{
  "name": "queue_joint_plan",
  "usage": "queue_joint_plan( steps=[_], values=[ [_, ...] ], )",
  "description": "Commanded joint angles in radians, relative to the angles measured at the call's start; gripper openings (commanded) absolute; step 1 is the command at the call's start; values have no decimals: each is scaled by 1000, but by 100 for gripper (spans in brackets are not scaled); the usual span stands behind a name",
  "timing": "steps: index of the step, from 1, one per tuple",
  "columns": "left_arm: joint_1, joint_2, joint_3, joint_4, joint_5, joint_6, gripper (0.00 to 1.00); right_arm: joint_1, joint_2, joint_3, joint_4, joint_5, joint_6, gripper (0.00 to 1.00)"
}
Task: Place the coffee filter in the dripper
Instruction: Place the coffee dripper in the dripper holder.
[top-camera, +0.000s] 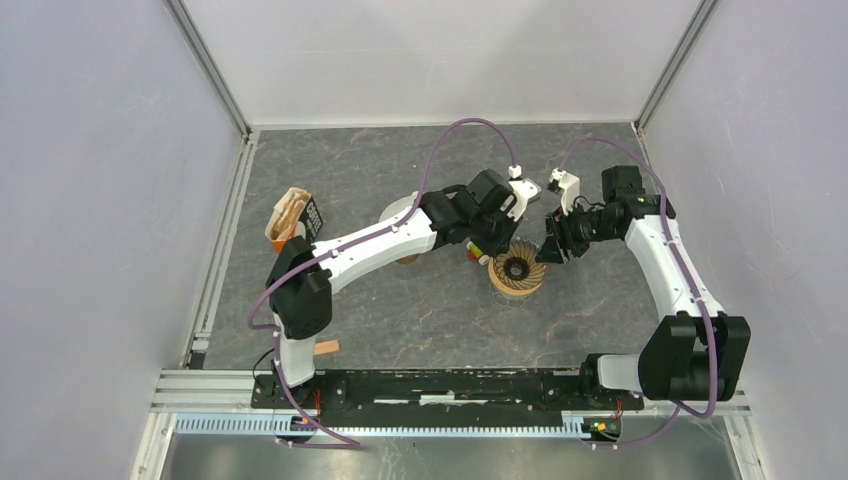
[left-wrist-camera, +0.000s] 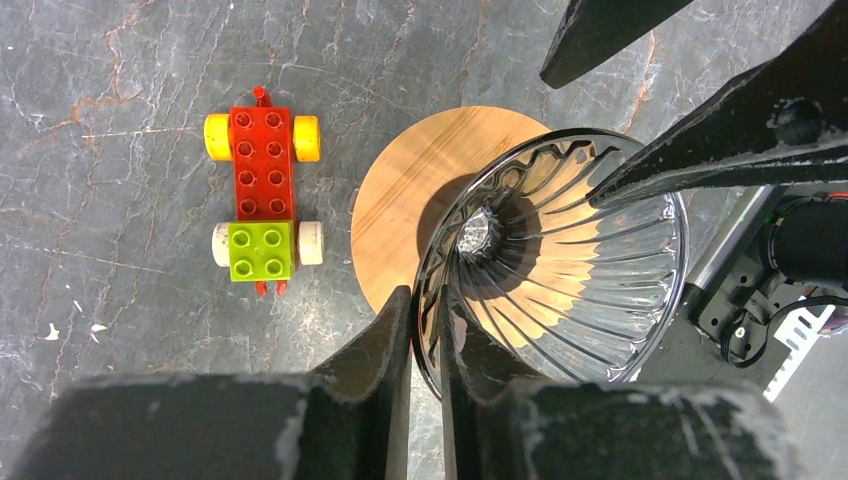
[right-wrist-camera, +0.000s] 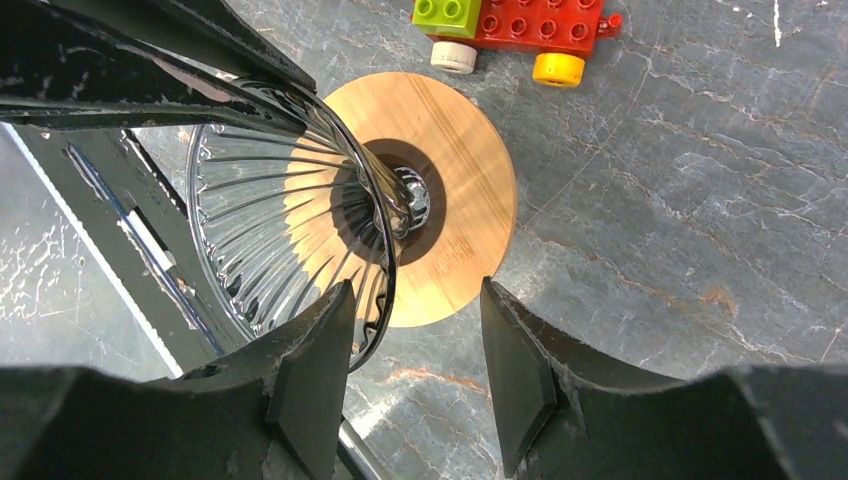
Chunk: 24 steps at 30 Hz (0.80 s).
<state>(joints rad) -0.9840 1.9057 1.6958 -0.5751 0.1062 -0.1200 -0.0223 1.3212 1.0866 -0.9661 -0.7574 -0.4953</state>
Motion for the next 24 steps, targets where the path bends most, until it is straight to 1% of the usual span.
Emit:
queue_joint_plan(
  steps=[1,6,9,11,15,24],
  values=[
    [-8,23,22,-54,-15,-61,2,-7,-33,-14,-7,-30,-21,56],
    [-7,4,1,-38,-28,-79,2,-14,-29,-34,-3,-43,-19,56],
    [-7,6,2,-37,-33,-84,2,-18,-29,-38,-3,-49,-19,52],
    [-7,9,0,-37,-32,-87,2,-19,-26,-36,-2,-52,-15,48],
    [-4,12,-14,-31,-33,-84,2,-21,1,-9,-7,-58,-13,36],
    [1,16,-60,-12,-29,-87,2,-21,54,36,-11,-76,-13,17]
  ],
)
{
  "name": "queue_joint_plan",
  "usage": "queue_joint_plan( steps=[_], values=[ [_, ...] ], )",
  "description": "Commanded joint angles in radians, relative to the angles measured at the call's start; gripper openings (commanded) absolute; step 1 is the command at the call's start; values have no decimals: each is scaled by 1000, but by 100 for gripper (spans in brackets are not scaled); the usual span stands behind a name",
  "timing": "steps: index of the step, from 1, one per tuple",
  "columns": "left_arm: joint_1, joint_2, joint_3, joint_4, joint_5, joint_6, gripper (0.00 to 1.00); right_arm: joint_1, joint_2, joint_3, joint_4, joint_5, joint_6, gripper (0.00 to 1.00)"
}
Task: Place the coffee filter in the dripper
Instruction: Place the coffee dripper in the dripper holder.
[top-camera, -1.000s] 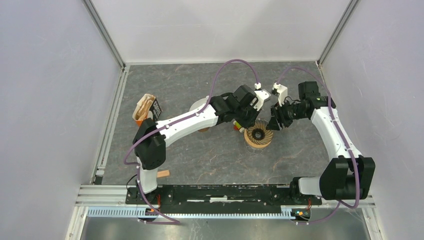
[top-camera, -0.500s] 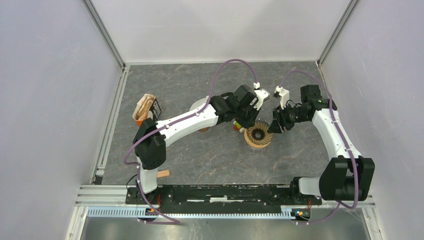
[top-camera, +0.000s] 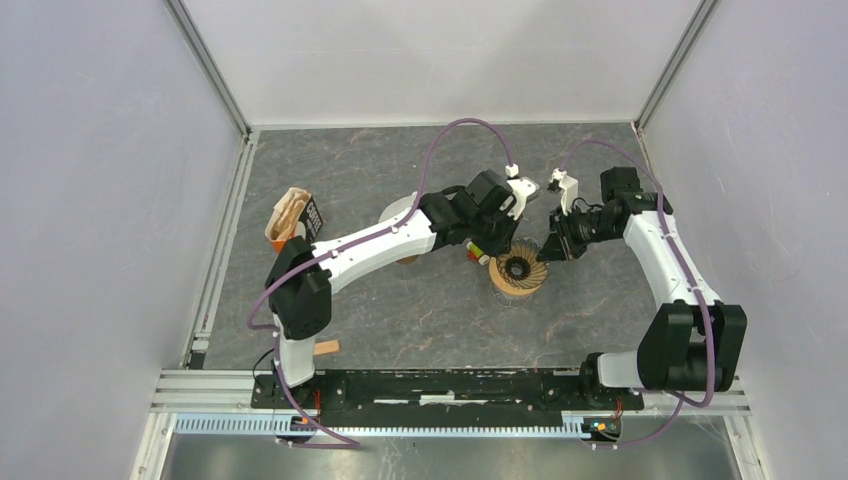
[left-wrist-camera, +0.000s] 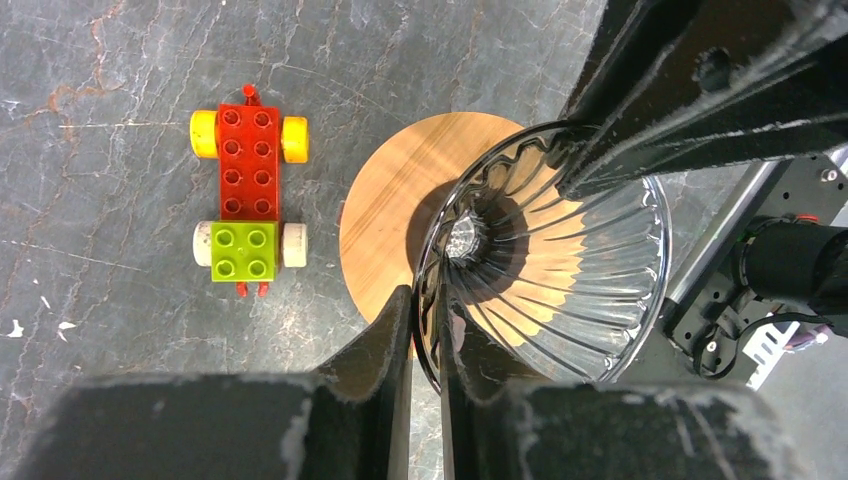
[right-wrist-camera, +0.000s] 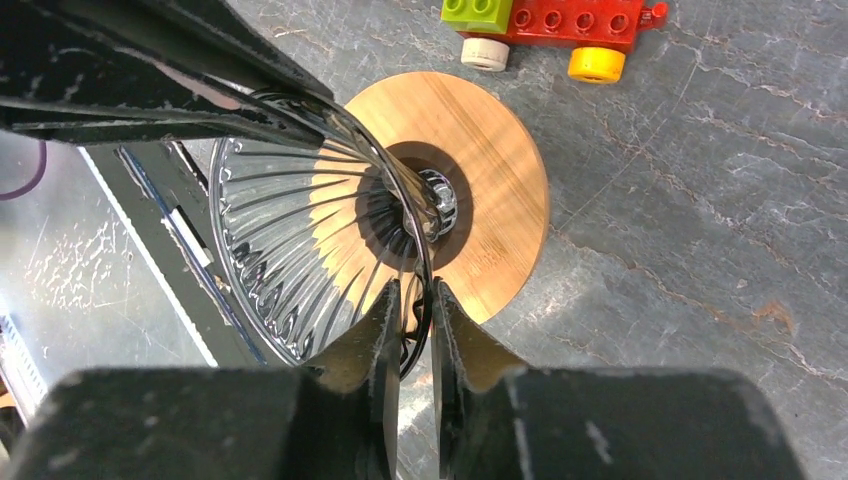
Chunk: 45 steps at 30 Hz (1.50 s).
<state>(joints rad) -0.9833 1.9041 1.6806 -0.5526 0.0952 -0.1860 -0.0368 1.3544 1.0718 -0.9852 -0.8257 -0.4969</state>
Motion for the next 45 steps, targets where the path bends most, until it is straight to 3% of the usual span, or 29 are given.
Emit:
queue_joint_plan(
  steps=[1,5,15,32,45],
  values=[
    [0,19,-49,-32,-17,-24,2,-6,25,55,8,-7,-11,14],
    [0,24,-65,-28,-8,-34,2,-6,38,79,9,1,-5,0],
    [1,33,-106,-15,19,-64,2,-7,74,119,-30,48,-4,0],
    [6,-56,-164,6,156,-213,2,0,67,120,-78,-7,-32,0],
    [25,-59,-241,57,160,-263,2,9,58,114,-61,13,-26,30]
  ],
)
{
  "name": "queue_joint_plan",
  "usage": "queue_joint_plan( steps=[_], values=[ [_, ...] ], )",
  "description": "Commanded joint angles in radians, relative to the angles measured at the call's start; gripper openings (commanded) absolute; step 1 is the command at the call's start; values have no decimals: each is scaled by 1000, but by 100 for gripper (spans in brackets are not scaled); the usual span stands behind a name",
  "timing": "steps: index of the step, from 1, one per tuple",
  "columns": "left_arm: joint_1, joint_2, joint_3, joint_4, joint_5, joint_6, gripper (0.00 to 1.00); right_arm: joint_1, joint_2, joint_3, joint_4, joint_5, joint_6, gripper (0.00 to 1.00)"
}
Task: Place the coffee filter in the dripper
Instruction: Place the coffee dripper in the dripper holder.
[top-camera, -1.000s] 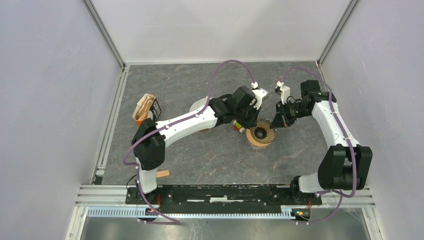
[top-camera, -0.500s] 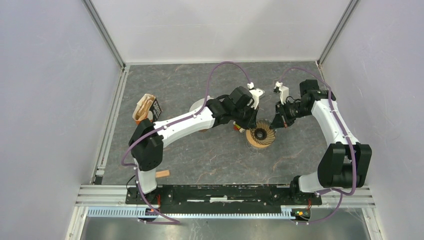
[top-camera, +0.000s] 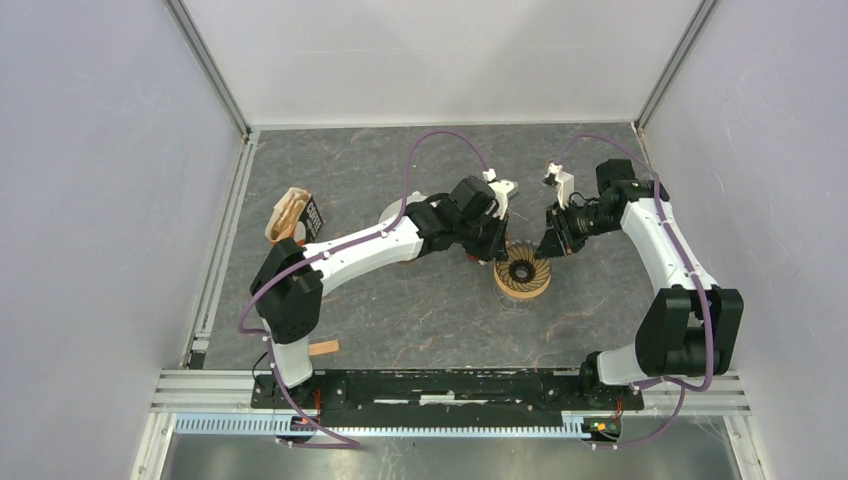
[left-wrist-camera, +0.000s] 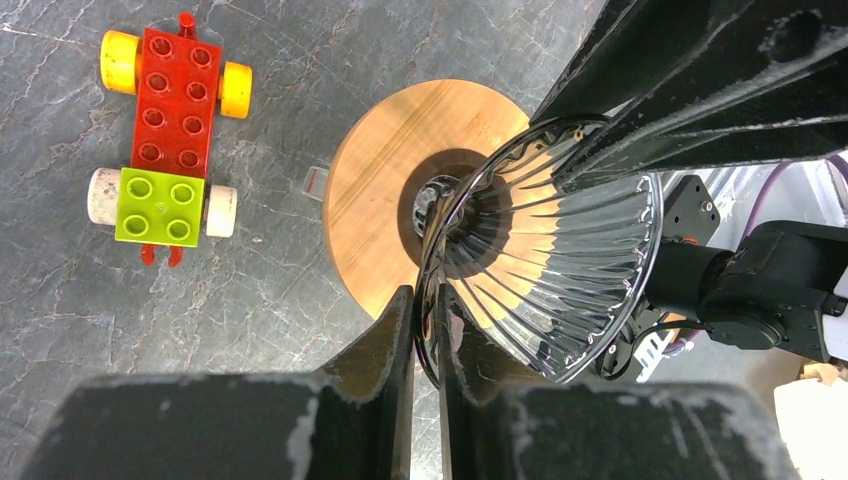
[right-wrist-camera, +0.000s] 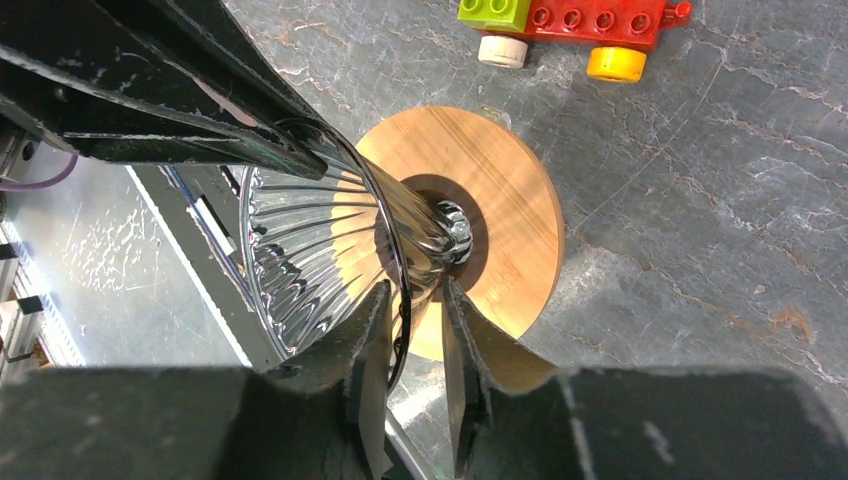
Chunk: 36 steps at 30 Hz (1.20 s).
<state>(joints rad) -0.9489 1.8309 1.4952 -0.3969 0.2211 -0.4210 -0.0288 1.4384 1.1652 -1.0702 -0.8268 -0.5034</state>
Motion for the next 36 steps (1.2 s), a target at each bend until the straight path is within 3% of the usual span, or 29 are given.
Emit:
queue_joint_plan(
  steps=[1,3,16,36],
  values=[
    [-8,16,-56,-99,34,-28,2,1,-27,19,26,18,-19,31],
    [-6,21,-50,-98,33,-28,2,1,-28,18,34,26,-15,31],
    [-5,56,18,-127,34,2,2,1,12,8,72,63,8,4],
    [-5,100,-27,-102,58,-27,2,1,33,-13,106,104,20,0]
  ],
)
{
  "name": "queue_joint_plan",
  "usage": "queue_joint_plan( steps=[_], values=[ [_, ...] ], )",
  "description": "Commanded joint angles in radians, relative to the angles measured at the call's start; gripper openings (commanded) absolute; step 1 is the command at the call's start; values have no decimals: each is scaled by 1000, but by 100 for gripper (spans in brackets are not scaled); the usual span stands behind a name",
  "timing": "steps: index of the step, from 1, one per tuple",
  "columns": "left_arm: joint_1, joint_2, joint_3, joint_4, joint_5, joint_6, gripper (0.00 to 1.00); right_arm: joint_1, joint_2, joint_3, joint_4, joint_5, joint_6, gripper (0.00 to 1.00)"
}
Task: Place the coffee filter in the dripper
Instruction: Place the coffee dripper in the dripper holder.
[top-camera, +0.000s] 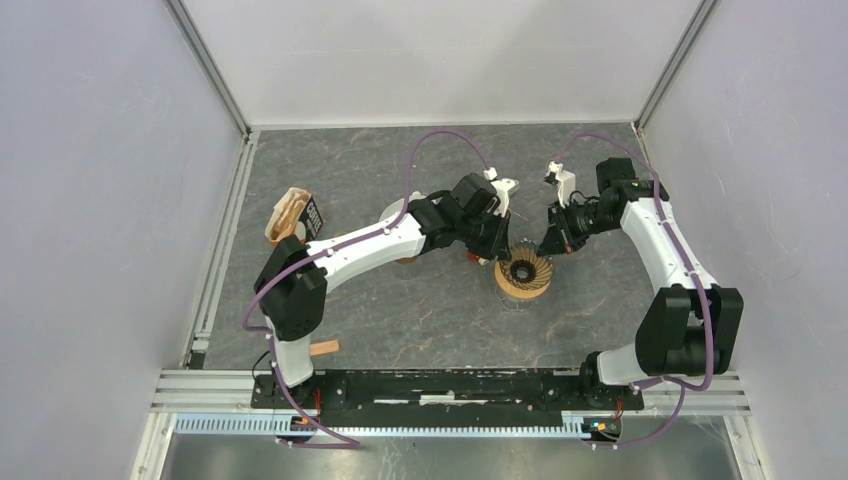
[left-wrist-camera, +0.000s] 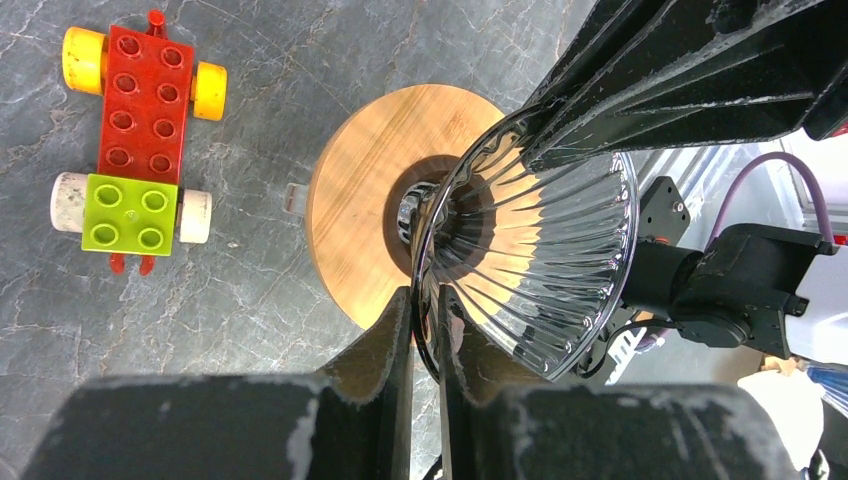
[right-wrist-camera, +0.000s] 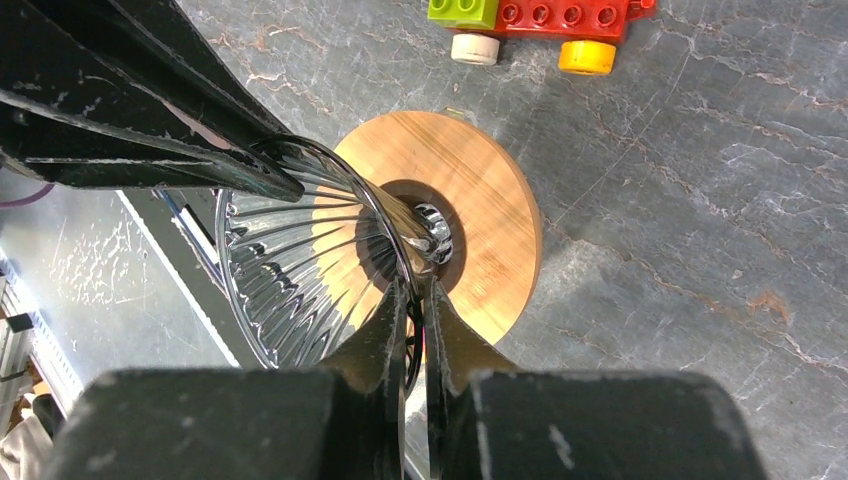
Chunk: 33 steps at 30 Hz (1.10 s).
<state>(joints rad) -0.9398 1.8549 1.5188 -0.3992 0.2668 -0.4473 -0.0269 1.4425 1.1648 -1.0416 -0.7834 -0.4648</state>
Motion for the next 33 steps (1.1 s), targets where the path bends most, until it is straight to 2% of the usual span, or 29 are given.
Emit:
queue_joint_plan(
  steps=[1,22,33],
  values=[
    [-13,76,-54,-98,10,0,2,-1,28,-15,80,61,-18,0],
    [-31,58,-136,-28,-25,18,2,61,-90,-161,224,124,-5,0],
    [-44,70,-125,-30,-30,28,2,65,-123,-238,274,157,-16,0]
  ],
)
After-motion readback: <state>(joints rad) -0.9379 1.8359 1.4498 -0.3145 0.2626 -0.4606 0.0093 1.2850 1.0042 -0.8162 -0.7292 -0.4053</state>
